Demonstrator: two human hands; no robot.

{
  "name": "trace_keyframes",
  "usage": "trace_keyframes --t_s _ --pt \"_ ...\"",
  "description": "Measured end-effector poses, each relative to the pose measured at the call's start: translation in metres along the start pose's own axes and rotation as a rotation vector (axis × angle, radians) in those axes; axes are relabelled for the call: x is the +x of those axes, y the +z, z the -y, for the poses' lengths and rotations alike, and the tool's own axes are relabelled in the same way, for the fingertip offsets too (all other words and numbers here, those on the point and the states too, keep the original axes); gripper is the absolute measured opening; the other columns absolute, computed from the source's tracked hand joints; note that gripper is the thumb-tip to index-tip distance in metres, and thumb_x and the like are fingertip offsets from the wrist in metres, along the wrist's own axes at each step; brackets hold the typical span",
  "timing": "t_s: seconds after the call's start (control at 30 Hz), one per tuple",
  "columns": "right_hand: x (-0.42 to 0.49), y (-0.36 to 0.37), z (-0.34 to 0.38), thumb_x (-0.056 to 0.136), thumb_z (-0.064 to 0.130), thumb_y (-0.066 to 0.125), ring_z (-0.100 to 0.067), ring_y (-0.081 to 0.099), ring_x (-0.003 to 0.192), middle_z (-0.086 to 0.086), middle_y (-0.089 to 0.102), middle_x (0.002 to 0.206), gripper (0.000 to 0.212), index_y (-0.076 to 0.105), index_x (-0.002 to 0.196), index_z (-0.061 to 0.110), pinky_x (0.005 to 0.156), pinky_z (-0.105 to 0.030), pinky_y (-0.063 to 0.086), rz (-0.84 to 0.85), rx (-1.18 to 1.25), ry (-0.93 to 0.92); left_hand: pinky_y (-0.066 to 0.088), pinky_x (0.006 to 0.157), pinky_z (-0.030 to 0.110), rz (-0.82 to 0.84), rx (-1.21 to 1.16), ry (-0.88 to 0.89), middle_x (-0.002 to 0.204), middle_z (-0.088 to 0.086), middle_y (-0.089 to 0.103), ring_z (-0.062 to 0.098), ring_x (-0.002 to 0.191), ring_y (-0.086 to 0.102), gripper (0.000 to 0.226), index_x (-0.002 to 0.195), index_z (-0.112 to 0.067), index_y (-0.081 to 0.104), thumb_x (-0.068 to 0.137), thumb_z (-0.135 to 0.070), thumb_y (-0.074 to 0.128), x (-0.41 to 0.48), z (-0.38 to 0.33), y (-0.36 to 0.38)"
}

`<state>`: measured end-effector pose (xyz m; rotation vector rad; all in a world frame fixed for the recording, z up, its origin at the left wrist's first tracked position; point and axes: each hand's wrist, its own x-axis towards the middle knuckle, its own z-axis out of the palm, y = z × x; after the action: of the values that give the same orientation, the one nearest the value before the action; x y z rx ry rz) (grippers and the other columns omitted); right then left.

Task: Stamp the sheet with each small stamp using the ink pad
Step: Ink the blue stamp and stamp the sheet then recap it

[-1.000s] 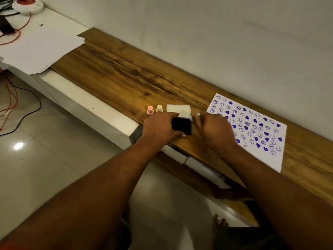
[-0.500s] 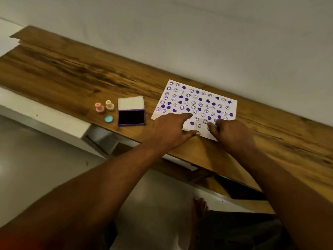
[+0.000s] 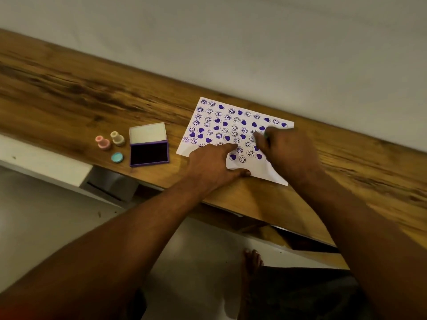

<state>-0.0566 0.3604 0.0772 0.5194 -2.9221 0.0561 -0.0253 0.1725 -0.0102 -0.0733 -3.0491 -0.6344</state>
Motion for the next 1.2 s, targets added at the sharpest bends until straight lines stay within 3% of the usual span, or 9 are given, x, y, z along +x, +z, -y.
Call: trace_keyframes --t_s 0.07,0.13,0.23,0.3,0.57,0.87,0.97,1.1,1.2 --pt "0.009 -0.027 0.001 0.106 0.051 0.041 -0.027 0.039 0.047 -0.005 0.049 0.053 0.045 0.044 0.072 0.021 0.049 -0.027 0.019 -0.335 0.054 -0.028 0.052 0.093 0.044 0.031 -0.011 -0.020 0.141 -0.006 0.066 0.024 0.121 0.064 0.115 0.147 -0.047 0.051 0.053 -0.109 0.030 0.002 -0.001 -0.001" --pt "0.009 -0.033 0.007 0.106 0.050 0.043 -0.024 0.032 0.046 -0.001 0.043 0.052 0.042 0.047 0.074 0.023 0.049 -0.025 0.014 -0.470 0.041 -0.019 0.052 0.092 0.044 0.024 0.005 -0.019 0.140 -0.007 0.066 0.025 0.120 0.064 0.112 0.147 -0.047 0.051 0.054 -0.108 0.034 0.002 -0.001 -0.001" --pt "-0.015 0.010 0.018 0.109 0.049 0.034 -0.036 0.065 0.075 -0.013 0.071 0.085 0.047 0.063 0.095 0.015 0.060 -0.033 0.034 0.059 -0.041 0.059 0.052 0.087 0.041 -0.040 -0.004 0.000 0.131 -0.007 0.071 0.023 0.116 0.066 0.109 0.143 -0.045 0.057 0.055 -0.106 0.036 -0.001 -0.001 -0.001" --pt "-0.029 0.038 0.018 0.110 0.046 0.032 -0.038 0.068 0.097 -0.016 0.072 0.105 0.047 0.063 0.110 0.011 0.068 -0.035 0.035 0.287 -0.071 0.092 0.051 0.088 0.040 -0.060 -0.027 0.004 0.129 -0.008 0.072 0.022 0.116 0.067 0.109 0.142 -0.043 0.059 0.055 -0.105 0.036 -0.002 -0.002 -0.002" --pt "-0.020 0.039 0.013 0.110 0.027 0.039 -0.033 0.067 0.101 -0.013 0.066 0.114 0.033 0.060 0.132 0.014 0.066 -0.039 0.044 0.405 -0.300 -0.178 0.050 0.090 0.040 -0.044 -0.059 0.017 0.125 -0.006 0.073 0.022 0.115 0.067 0.099 0.142 -0.040 0.058 0.061 -0.097 0.052 -0.001 -0.003 -0.002" --pt "-0.016 0.027 0.018 0.110 0.034 0.042 -0.032 0.066 0.108 -0.015 0.064 0.122 0.041 0.054 0.140 0.010 0.080 -0.041 0.055 0.503 -0.365 -0.168 0.050 0.090 0.040 -0.010 -0.052 0.001 0.127 -0.004 0.072 0.023 0.117 0.066 0.093 0.145 -0.038 0.054 0.069 -0.091 0.062 -0.004 -0.005 -0.004" --pt "-0.022 0.028 0.008 0.110 0.048 0.034 -0.030 0.068 0.088 -0.015 0.073 0.100 0.052 0.070 0.110 0.010 0.068 -0.032 0.046 0.272 0.081 0.113 0.050 0.090 0.040 -0.012 -0.044 -0.001 0.131 -0.004 0.070 0.023 0.119 0.065 0.096 0.147 -0.039 0.052 0.069 -0.094 0.057 -0.005 -0.005 -0.003" --pt "-0.014 0.013 -0.013 0.107 0.044 0.042 -0.013 0.050 0.049 0.004 0.057 0.060 0.045 0.062 0.075 0.020 0.049 -0.023 0.033 -0.204 1.168 0.817 0.050 0.091 0.042 -0.001 -0.031 -0.004 0.132 -0.004 0.070 0.025 0.120 0.064 0.096 0.147 -0.041 0.050 0.068 -0.096 0.054 -0.004 -0.004 0.000" --pt "-0.013 0.011 -0.015 0.107 0.040 0.042 -0.005 0.034 0.037 0.011 0.044 0.046 0.040 0.048 0.071 0.022 0.041 -0.017 0.026 -0.203 1.467 0.990 0.049 0.094 0.043 0.023 -0.022 -0.002 0.135 -0.004 0.067 0.025 0.123 0.062 0.095 0.148 -0.042 0.047 0.070 -0.096 0.054 -0.004 -0.003 -0.002"
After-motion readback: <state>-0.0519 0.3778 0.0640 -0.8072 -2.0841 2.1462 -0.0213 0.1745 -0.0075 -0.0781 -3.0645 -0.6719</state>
